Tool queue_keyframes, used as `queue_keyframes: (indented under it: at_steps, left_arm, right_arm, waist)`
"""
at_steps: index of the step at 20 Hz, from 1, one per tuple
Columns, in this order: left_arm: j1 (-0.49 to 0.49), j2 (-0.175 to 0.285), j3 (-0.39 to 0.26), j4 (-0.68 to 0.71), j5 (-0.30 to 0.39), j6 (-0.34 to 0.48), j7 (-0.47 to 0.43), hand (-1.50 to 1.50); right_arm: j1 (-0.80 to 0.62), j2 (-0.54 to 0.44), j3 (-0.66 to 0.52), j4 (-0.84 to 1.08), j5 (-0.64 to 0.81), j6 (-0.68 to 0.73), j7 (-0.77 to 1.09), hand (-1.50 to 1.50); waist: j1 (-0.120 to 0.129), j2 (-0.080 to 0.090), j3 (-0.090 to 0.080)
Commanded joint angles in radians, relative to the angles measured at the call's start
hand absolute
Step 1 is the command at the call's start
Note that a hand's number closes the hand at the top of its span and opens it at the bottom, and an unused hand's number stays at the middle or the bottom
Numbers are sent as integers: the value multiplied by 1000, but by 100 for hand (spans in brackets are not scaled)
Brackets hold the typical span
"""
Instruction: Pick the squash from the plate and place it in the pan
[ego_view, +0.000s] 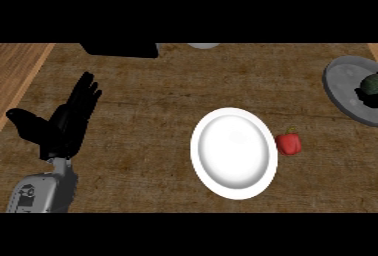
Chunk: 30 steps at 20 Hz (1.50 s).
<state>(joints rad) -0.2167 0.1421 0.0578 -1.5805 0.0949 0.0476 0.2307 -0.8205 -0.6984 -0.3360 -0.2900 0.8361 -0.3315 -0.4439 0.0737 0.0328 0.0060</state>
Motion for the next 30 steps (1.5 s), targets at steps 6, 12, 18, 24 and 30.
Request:
queue_keyframes:
  at_steps: [6, 12, 18, 24, 30]
  left_arm:
    - [-38, -27, -23, 23, -22, 23, 8, 0]
    - [-10, -14, -12, 4, -22, 20, 5, 0]
    - [-5, 5, 18, 15, -8, 12, -5, 0]
    - [-3, 10, 24, -13, -10, 26, 23, 0]
    - [25, 12, 35, -13, 10, 4, 2, 0]
  right_arm:
    - [-22, -30, -53, 165, -37, 143, 57, -150]
    - [-32, -50, -150, 149, -135, 174, -50, -150]
    - [14, -120, -325, 173, -316, 320, -156, -150]
    - [82, -217, -435, 199, -432, 550, -220, -150]
    - [203, -301, -476, 211, -482, 821, -310, -150]
  waist:
    - [-3, 3, 1]
    - [-2, 3, 4]
    - [-33, -4, 4]
    - [-41, -10, 5]
    - [-50, -12, 5]
